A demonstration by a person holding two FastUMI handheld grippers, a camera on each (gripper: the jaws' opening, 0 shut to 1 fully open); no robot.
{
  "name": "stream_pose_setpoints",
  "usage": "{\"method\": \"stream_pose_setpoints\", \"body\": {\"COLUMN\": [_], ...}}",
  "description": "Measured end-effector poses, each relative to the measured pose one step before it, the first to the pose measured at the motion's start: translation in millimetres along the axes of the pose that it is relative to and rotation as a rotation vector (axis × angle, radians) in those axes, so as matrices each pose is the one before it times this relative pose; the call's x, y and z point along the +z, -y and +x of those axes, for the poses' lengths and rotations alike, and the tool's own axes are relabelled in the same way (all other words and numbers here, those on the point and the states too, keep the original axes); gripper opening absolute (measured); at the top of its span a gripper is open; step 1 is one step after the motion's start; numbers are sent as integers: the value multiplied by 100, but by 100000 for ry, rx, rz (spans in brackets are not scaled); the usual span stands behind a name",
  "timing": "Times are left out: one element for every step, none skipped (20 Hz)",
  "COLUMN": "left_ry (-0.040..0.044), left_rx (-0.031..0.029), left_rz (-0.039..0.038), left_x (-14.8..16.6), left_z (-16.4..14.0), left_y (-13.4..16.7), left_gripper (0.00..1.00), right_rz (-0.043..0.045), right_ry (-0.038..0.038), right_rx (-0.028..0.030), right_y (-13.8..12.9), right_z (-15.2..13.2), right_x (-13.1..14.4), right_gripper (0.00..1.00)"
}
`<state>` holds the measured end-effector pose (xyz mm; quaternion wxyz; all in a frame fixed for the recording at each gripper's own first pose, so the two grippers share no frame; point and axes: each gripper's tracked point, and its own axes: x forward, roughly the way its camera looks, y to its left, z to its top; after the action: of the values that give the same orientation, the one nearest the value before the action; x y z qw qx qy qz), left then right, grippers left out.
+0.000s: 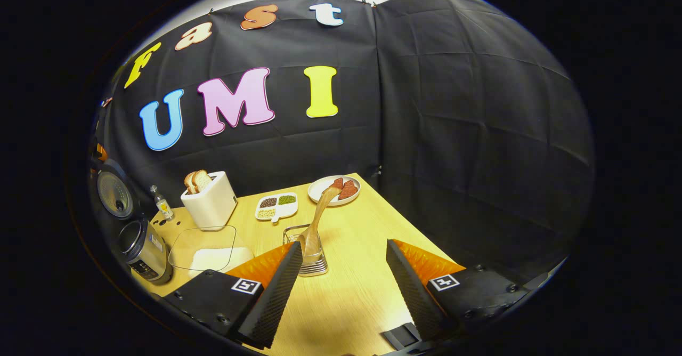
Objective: Close the left gripper, press the button to open the rice cooker; take a wooden spoon from the chopstick holder with the right hand, scoop a spoonful of rice and pour it into the rice cooker, then put the wooden spoon back into the chopstick holder.
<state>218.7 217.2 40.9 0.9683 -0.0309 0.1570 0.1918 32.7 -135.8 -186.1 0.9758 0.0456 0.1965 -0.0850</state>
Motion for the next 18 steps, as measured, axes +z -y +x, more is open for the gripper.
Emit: {"method": "stream_pose_setpoints", "body": {"left_ry": [-1073,-498,-1110,-1995,-3048,-2570,-1920,-1365,-994,-534,-547,-172,-298,-472,-455,159,710,1287], "left_rx": [268,1118,549,194,-415,-1001,-941,-54,259,463,772,752,770,632,531,482,276,-80], "left_rz": [-1855,-278,861,309,622,1039,696,184,350,284,-30,-456,-306,533,350,-362,227,910], "left_x": [-653,-877,-899,-1309,-1599,-1824,-1664,-1420,-1410,-1212,-1250,-1077,-942,-1039,-795,-658,-290,-264], "left_z": [-546,-688,-563,-764,-909,-780,-739,-567,-329,-320,-219,-56,-2,148,80,78,120,78], "left_y": [223,127,127,209,407,605,586,252,245,174,36,59,77,132,129,-1,-1,161], "left_gripper": [98,98,99,99,99,99,98,98,98,98,98,98,99,99,99,99,99,99], "right_rz": [-224,-631,-655,-643,-639,-874,-1224,-1542,-1729,-1687,-1150,-847,-928,-938,-849,-573,-393,-336], "right_ry": [-35,-326,-234,-315,-386,-406,-372,-837,-2197,-1992,-1045,-899,-615,-195,6,57,-23,-437], "right_rx": [1165,1432,1644,1935,2245,2165,2012,2222,2289,1550,1964,1968,1470,1169,887,975,903,616], "right_y": [-374,-445,-504,-605,-653,-646,-445,-484,-568,-280,-327,-379,-213,-127,6,50,12,163], "right_z": [260,411,317,337,282,325,328,362,353,196,213,81,129,87,84,105,84,219], "right_x": [5,-32,-10,-48,60,-72,-170,-358,-777,-627,-221,-197,-137,89,8,155,62,-85], "right_gripper": [98,99,99,99,99,99,98,99,98,99,99,99,99,99,99,99,99,99]}}
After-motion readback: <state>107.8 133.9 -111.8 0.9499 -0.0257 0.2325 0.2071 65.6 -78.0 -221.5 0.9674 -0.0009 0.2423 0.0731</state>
